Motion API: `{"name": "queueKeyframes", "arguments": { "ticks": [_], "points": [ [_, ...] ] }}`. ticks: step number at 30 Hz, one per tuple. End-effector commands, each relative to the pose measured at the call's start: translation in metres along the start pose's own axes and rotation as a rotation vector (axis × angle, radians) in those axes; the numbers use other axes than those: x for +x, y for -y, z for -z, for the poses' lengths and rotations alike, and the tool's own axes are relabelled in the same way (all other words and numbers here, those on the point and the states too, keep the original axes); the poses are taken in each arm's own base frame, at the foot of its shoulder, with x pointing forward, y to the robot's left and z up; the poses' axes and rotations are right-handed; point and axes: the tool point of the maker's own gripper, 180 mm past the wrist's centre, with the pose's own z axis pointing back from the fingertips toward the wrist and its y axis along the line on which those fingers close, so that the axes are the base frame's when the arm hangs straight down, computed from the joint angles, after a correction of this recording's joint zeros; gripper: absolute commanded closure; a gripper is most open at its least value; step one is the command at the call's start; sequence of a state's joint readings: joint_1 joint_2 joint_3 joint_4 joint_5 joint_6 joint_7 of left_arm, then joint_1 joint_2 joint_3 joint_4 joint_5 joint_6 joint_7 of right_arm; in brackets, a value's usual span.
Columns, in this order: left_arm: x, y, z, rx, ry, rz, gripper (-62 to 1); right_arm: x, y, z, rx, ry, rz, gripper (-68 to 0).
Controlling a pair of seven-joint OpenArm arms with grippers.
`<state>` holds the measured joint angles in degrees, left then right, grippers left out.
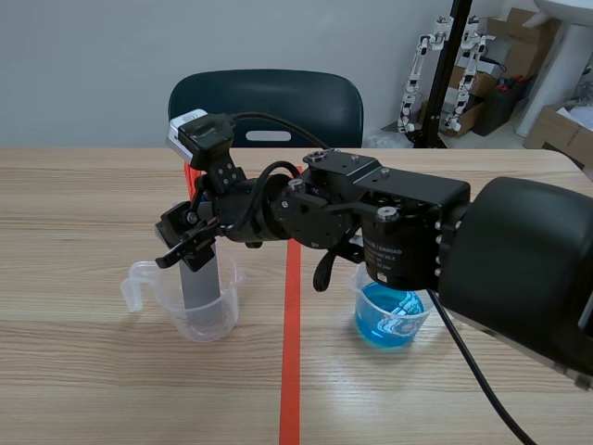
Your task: Do the redox reaction experiment. lift the metal plate out of the left beaker
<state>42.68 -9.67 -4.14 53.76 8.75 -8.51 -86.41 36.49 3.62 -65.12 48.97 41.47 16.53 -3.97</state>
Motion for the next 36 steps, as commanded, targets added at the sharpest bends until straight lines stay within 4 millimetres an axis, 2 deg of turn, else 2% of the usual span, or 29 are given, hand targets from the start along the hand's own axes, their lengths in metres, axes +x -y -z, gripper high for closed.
{"name": "queueKeyframes", "arguments": {
  "ticks": [1, 6, 15, 30, 36],
  "points": [
    [0.012, -0.001, 0.001, 0.003, 0.056, 0.011, -62.3, 0.024, 0.000, 0.002, 0.008, 0.053, -0.017, -29.8],
    [0.012, -0.001, 0.001, 0.003, 0.057, 0.011, -62.3, 0.024, -0.003, 0.003, 0.018, 0.052, -0.017, -14.7],
    [0.012, -0.001, 0.001, 0.003, 0.057, 0.011, -62.3, 0.023, -0.009, 0.003, 0.049, 0.049, -0.026, -1.0],
    [0.012, -0.001, 0.001, 0.003, 0.057, 0.011, -62.3, 0.018, -0.022, -0.004, 0.153, 0.036, -0.054, -0.6],
    [0.012, -0.001, 0.001, 0.003, 0.057, 0.011, -62.3, 0.027, -0.026, -0.018, 0.209, 0.083, -0.086, -0.7]
  ]
}}
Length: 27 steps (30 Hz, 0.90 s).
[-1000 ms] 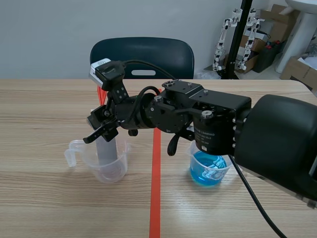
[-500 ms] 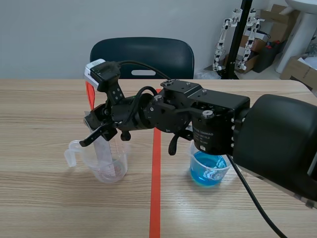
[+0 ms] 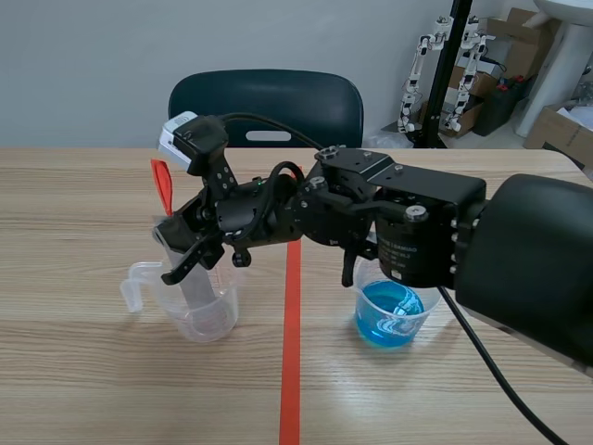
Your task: Do the redox reaction experiment. lift the metal plate out of the left beaker
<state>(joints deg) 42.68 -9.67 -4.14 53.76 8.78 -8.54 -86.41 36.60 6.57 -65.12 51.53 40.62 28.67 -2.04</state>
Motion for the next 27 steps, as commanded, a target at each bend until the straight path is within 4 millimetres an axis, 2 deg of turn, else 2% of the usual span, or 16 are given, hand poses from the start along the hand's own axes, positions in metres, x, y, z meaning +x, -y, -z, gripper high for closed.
{"name": "queueKeyframes", "arguments": {
  "ticks": [1, 8, 21, 27],
  "points": [
    [0.012, -0.001, 0.001, 0.003, 0.057, 0.012, -62.3, 0.026, 0.000, -0.006, 0.023, 0.062, -0.043, -0.7],
    [0.012, -0.001, 0.001, 0.003, 0.057, 0.012, -62.3, 0.045, -0.007, -0.021, 0.044, 0.114, -0.103, -0.7],
    [0.012, -0.001, 0.001, 0.003, 0.057, 0.012, -62.3, 0.086, -0.043, -0.037, 0.116, 0.155, -0.218, -0.7],
    [0.012, -0.001, 0.001, 0.003, 0.057, 0.012, -62.3, 0.115, -0.045, -0.054, 0.099, 0.163, -0.251, -0.7]
  ]
}}
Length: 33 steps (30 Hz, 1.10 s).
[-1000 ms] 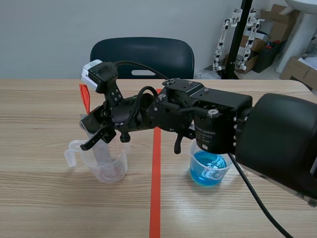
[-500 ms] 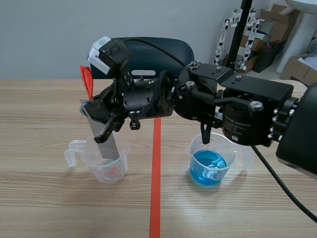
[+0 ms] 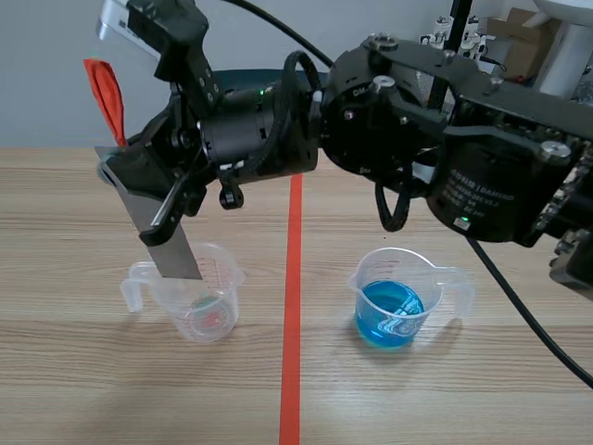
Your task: Do the redox reaction experiment. lift the metal plate out of the left beaker
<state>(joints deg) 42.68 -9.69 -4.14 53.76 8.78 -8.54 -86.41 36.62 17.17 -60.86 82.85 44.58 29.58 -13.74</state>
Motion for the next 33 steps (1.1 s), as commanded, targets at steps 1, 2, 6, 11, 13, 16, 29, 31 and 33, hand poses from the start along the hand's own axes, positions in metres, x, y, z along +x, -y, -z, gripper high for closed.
{"name": "queueKeyframes", "arguments": {
  "ticks": [1, 2, 6, 11, 13, 16, 29, 31, 33],
  "points": [
    [0.012, -0.001, 0.001, 0.004, 0.057, 0.011, -62.3, 0.027, 0.012, -0.007, -0.028, 0.042, -0.037, -0.7],
    [0.012, -0.001, 0.001, 0.003, 0.057, 0.011, -62.3, 0.033, 0.013, -0.010, -0.034, 0.044, -0.049, -0.7],
    [0.012, -0.001, 0.001, 0.003, 0.057, 0.011, -62.3, 0.060, 0.011, -0.019, -0.037, 0.086, -0.063, -0.7],
    [0.012, -0.001, 0.001, 0.003, 0.057, 0.011, -62.3, 0.083, 0.009, -0.027, -0.038, 0.118, -0.077, -0.6],
    [0.012, -0.001, 0.001, 0.003, 0.057, 0.011, -62.3, 0.087, 0.010, -0.027, -0.042, 0.117, -0.075, -0.6],
    [0.012, -0.001, 0.001, 0.004, 0.057, 0.011, -62.3, 0.088, 0.012, -0.026, -0.046, 0.106, -0.072, -0.6],
    [0.012, -0.001, 0.001, 0.003, 0.057, 0.012, -62.3, 0.088, 0.008, -0.025, -0.026, 0.105, -0.032, -0.6],
    [0.012, -0.001, 0.001, 0.003, 0.057, 0.012, -62.3, 0.088, 0.008, -0.025, -0.024, 0.104, -0.014, -0.6],
    [0.012, -0.001, 0.001, 0.003, 0.057, 0.012, -62.3, 0.088, 0.008, -0.025, -0.026, 0.105, -0.008, -0.6]
  ]
}}
